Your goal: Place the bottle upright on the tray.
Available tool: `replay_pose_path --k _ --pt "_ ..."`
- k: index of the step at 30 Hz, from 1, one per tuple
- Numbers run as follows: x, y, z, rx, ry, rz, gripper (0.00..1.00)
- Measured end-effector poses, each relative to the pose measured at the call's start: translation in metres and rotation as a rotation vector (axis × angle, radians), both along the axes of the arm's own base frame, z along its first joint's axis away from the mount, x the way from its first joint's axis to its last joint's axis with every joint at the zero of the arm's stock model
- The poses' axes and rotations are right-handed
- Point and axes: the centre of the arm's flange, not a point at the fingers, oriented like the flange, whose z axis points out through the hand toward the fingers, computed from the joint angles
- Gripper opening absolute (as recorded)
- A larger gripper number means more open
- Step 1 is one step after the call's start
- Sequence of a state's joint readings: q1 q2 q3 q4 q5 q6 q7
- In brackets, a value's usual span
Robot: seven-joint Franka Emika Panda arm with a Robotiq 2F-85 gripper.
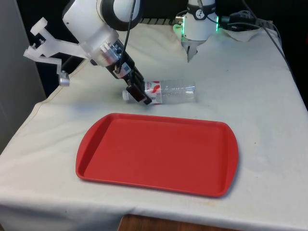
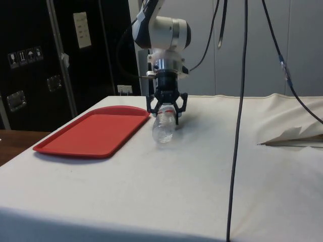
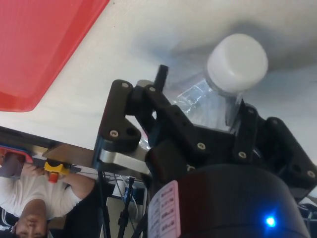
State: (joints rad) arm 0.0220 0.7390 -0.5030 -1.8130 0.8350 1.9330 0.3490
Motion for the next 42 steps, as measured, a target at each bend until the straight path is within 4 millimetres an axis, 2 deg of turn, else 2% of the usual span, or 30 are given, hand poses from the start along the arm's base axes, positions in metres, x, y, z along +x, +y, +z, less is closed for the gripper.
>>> replay_pose_path --k 7,14,30,42 --pt "0.001 0.0 0.003 0.006 0.0 0.002 0.2" --pt "0.001 0.0 0.006 0.006 -0.002 0.002 0.07" --pt "0.007 -0.004 0.048 -0.014 -0.014 -0.011 0.07" --pt "0.012 -0.006 0.087 -0.046 -0.025 -0.03 0.07"
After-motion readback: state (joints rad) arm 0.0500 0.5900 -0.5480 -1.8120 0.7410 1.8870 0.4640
